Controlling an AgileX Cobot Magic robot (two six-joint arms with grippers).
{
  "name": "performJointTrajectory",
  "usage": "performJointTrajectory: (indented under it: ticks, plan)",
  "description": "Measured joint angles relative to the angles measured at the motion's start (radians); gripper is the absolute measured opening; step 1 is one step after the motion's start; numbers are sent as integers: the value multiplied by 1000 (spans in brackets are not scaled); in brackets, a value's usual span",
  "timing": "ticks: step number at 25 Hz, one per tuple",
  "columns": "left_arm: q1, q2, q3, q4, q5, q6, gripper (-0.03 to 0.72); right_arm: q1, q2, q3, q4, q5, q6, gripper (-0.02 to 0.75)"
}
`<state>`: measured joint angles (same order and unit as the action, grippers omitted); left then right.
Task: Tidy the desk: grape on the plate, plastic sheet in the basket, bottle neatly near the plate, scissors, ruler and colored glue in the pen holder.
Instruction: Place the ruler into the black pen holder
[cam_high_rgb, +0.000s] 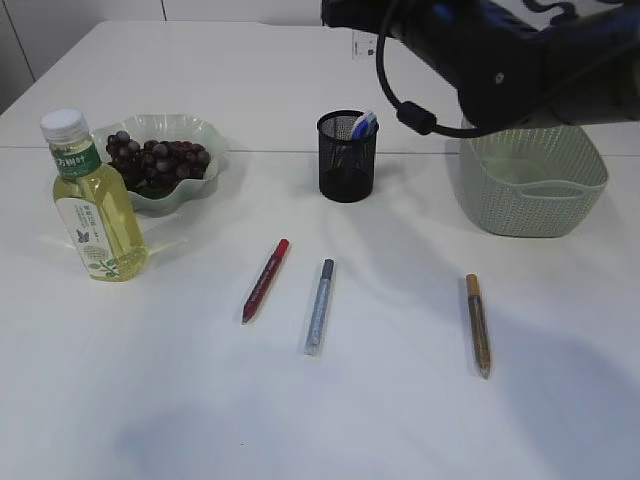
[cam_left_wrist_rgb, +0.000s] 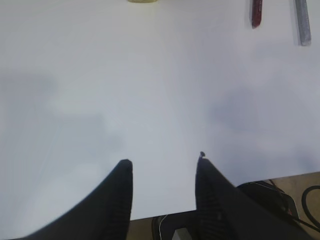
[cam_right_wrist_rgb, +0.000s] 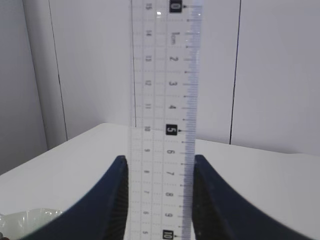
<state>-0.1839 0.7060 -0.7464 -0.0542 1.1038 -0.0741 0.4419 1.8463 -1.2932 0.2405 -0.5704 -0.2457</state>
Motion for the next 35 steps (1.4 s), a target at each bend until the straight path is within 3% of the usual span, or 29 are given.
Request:
performJointTrajectory:
  ticks: [14,35]
  plan:
    - [0,0,0,0,-8,0,309,-30,359,-325,3,-6,-74,288]
    - [0,0,0,4,-17,0,309,-51,555,-517,13,70,-74,288]
